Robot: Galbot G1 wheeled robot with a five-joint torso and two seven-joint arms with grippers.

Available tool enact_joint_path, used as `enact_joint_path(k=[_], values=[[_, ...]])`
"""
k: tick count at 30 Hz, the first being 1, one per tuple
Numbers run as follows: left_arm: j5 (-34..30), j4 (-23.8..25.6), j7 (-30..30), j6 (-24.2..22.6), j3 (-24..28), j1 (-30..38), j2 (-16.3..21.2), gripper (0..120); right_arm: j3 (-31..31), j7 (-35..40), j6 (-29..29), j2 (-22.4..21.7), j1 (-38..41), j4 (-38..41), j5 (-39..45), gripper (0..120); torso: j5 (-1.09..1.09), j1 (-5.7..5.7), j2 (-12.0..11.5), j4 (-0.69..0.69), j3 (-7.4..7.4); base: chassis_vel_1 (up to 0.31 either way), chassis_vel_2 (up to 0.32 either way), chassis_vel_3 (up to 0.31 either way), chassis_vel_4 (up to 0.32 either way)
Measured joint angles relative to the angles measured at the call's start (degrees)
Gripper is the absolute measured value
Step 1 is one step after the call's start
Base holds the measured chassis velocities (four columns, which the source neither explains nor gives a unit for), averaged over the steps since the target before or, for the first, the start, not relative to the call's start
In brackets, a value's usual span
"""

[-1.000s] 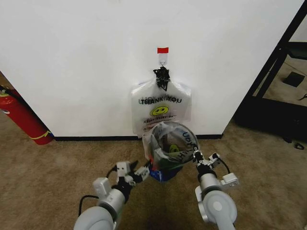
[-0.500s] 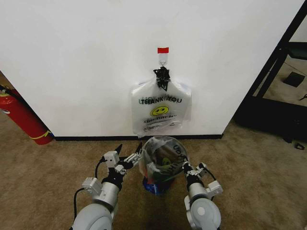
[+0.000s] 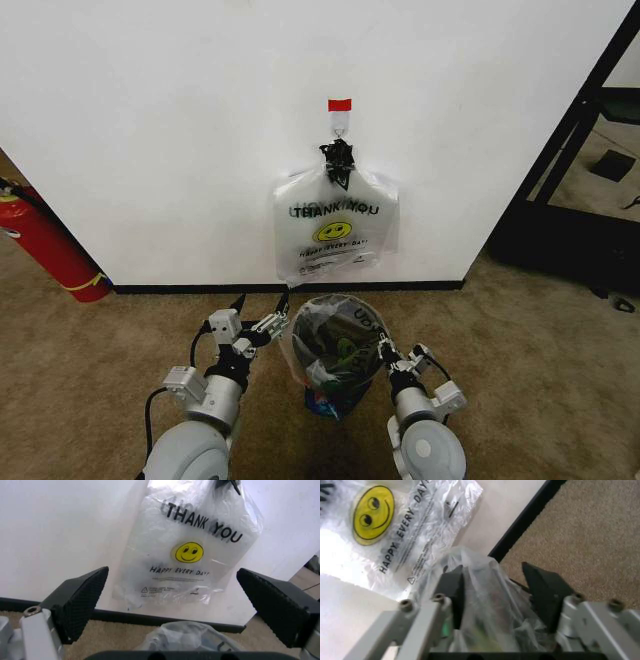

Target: Pick up the garbage bag from the wall and place it over the trash bin.

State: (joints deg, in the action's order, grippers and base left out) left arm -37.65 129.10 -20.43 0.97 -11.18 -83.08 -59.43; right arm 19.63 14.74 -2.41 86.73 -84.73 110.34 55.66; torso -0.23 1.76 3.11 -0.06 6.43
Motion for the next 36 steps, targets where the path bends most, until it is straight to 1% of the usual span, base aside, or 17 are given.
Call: enact_joint_path(k=[2, 3, 5, 6, 7, 9, 10, 13, 15, 16, 19, 23, 26, 28, 29, 34, 36], values=[[-0.01, -0.04, -0.03, -0.06, -0.02, 0.24, 0.15, 100, -0.07, -0.72, -0.12, -0.29, -1.02, 1.07, -0.77, 51, 0.00, 0.00, 0.00, 0.00, 0.00, 0.000, 0.000, 0.000, 0.000], [-0.06, 0.07, -0.06, -0.11, -0.04, 0.28, 0.11, 100, -0.11, -1.06, -0.13, -0.40, -1.67, 1.65, -1.31, 58, 0.00, 0.00, 0.00, -0.01, 0.00, 0.000, 0.000, 0.000, 0.000], [-0.07, 0.30, -0.07, -0.18, -0.03, 0.15, -0.08, 100, -0.12, -1.48, -0.01, -0.55, -2.49, 2.32, -2.18, 67, 0.00, 0.00, 0.00, -0.01, 0.00, 0.000, 0.000, 0.000, 0.000], [-0.06, 0.41, -0.10, -0.23, -0.03, -0.04, -0.23, 100, -0.12, -1.70, 0.16, -0.69, -2.94, 2.60, -2.71, 70, 0.00, 0.00, 0.00, 0.00, 0.00, 0.000, 0.000, 0.000, 0.000], [-0.06, 0.41, -0.10, -0.23, -0.03, -0.04, -0.23, 100, -0.12, -1.70, 0.16, -0.69, -2.94, 2.60, -2.71, 70, 0.00, 0.00, 0.00, 0.00, 0.00, 0.000, 0.000, 0.000, 0.000], [0.20, 0.54, -0.15, -0.26, 0.04, -0.49, -0.44, 100, -0.01, -2.24, 0.87, -1.07, -3.91, 2.88, -4.13, 76, 0.00, 0.00, 0.00, 0.00, 0.00, 0.000, 0.000, 0.000, 0.000], [0.52, 0.62, -0.16, -0.27, 0.05, -0.93, -0.58, 100, 0.30, -2.95, 1.54, -1.35, -4.62, 2.97, -4.98, 83, 0.00, 0.00, 0.00, 0.00, 0.00, 0.000, 0.000, 0.000, 0.000], [0.92, 0.92, -0.18, -0.29, 0.05, -1.72, -0.73, 100, 1.21, -5.08, 3.23, -1.79, -5.62, 2.74, -6.78, 94, 0.00, 0.00, 0.01, 0.00, 0.00, 0.000, 0.000, 0.000, 0.000], [0.98, 1.03, -0.18, -0.32, 0.06, -1.87, -0.74, 100, 1.45, -5.67, 3.88, -1.88, -5.69, 2.40, -7.80, 96, 0.00, 0.00, 0.01, 0.00, 0.00, 0.000, 0.000, 0.000, 0.000], [1.19, 1.32, -0.18, -0.47, 0.09, -2.19, -0.84, 100, 1.93, -6.91, 5.67, -2.06, -5.72, 1.05, -11.14, 99, 0.00, 0.00, 0.01, 0.00, 0.00, 0.000, 0.000, 0.000, 0.000], [1.80, 1.92, -0.19, -0.71, 0.13, -2.84, -1.04, 100, 3.39, -8.33, 9.94, -2.58, -5.71, -1.73, -16.98, 100, 0.00, 0.00, 0.01, 0.00, 0.00, 0.000, 0.000, 0.000, 0.000], [2.15, 2.04, -0.18, -0.88, 0.08, -3.40, -1.06, 100, 4.46, -8.87, 12.25, -3.25, -5.65, -4.63, -18.71, 100, 0.00, 0.00, 0.01, 0.00, 0.00, 0.000, 0.000, 0.000, 0.000], [2.68, 2.48, -0.17, -1.11, 0.08, -4.00, -1.06, 100, 5.77, -9.88, 14.03, -3.50, -5.96, -5.98, -17.41, 100, 0.02, 0.00, 0.01, 0.00, 0.00, 0.000, 0.000, 0.000, 0.000], [2.88, 2.85, -0.10, -1.21, 0.09, -4.64, -1.06, 100, 7.07, -11.52, 14.86, -3.47, -7.30, -4.22, -14.73, 100, 0.00, 0.00, 0.01, 0.00, 0.00, 0.000, 0.000, 0.000, 0.000], [2.88, 2.85, -0.10, -1.21, 0.09, -4.64, -1.06, 100, 7.07, -11.52, 14.86, -3.47, -7.30, -4.22, -14.73, 100, 0.00, 0.00, 0.01, 0.00, 0.00, 0.000, 0.000, 0.000, 0.000], [3.36, 2.64, -0.05, -1.24, 0.07, -5.28, -1.34, 100, 10.54, -19.21, 19.01, -3.79, -11.76, 0.43, -8.25, 100, 0.00, 0.00, 0.01, 0.00, 0.00, 0.000, 0.000, 0.000, 0.000], [3.41, 2.54, -0.06, -1.27, 0.20, -5.25, -1.51, 100, 11.25, -20.16, 19.56, -3.86, -12.57, 1.51, -7.07, 100, 0.00, 0.00, 0.01, -0.01, 0.00, 0.000, 0.000, 0.000, 0.000]])
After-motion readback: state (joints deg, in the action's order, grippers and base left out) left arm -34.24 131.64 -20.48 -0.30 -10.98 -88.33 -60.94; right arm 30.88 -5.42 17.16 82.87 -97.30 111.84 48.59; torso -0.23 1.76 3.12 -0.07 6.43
